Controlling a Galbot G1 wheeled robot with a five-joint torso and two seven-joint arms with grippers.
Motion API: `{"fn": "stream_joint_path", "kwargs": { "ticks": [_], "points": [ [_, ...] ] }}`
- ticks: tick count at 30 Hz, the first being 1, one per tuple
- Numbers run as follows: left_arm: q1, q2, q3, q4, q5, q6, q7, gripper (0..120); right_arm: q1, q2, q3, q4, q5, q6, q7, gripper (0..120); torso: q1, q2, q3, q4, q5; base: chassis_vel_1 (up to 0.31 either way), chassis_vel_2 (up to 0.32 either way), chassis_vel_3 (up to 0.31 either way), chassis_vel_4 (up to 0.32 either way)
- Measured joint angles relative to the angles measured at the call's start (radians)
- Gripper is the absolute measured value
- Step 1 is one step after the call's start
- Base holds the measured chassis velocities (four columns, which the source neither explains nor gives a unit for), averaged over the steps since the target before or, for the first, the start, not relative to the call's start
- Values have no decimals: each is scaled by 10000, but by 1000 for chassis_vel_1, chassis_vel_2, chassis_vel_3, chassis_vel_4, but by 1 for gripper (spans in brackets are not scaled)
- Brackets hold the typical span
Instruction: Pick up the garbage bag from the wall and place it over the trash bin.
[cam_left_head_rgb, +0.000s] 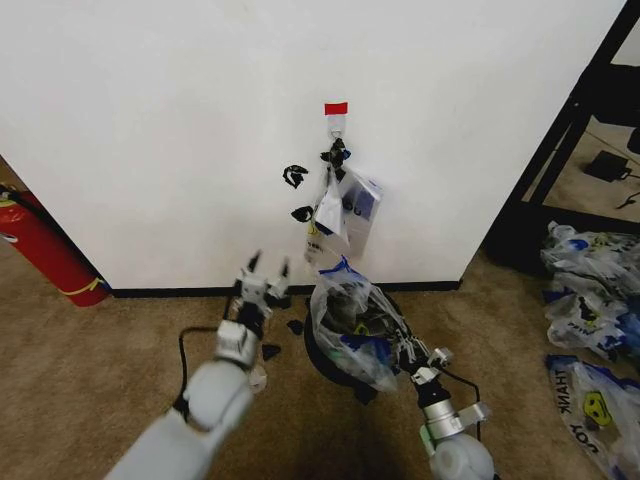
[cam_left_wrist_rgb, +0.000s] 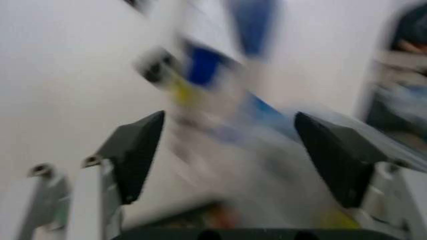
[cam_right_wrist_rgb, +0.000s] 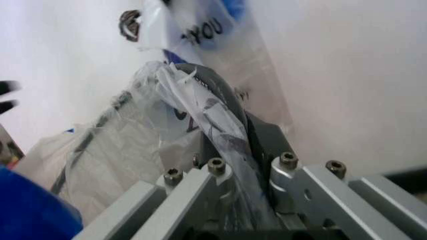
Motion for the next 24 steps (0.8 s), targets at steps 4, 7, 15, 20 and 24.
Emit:
{"fn": "stream_joint_path", "kwargs": {
  "ticks": [4, 7, 15, 20, 24],
  "points": [
    [930, -218, 736, -498, -733, 752, -169, 98, 158, 153, -12, -86, -1028, 474, 323, 1, 0, 0, -1, -5, -1, 0, 0, 0, 0],
    [995, -304, 918, -439, -773, 896, -142, 98, 141, 135, -14, -54, -1187, 517, 321, 1, 0, 0, 0, -6, 0, 0, 0, 0, 0],
    [358, -224, 1046, 433, 1647, 775, 673, 99, 58, -15, 14, 69, -1381, 531, 217, 1, 0, 0, 1, -8, 0, 0, 0, 0, 0],
    [235, -247, 1014, 527, 2398, 1053, 863, 84, -5, -50, 46, 75, -1441, 601, 79, 1, 0, 0, 1, -6, 0, 0, 0, 0, 0],
    [263, -187, 979, 514, 2744, 1162, 1488, 73, -2, -95, 49, 75, -1457, 606, 31, 1, 0, 0, 1, -6, 0, 0, 0, 0, 0]
  ]
}}
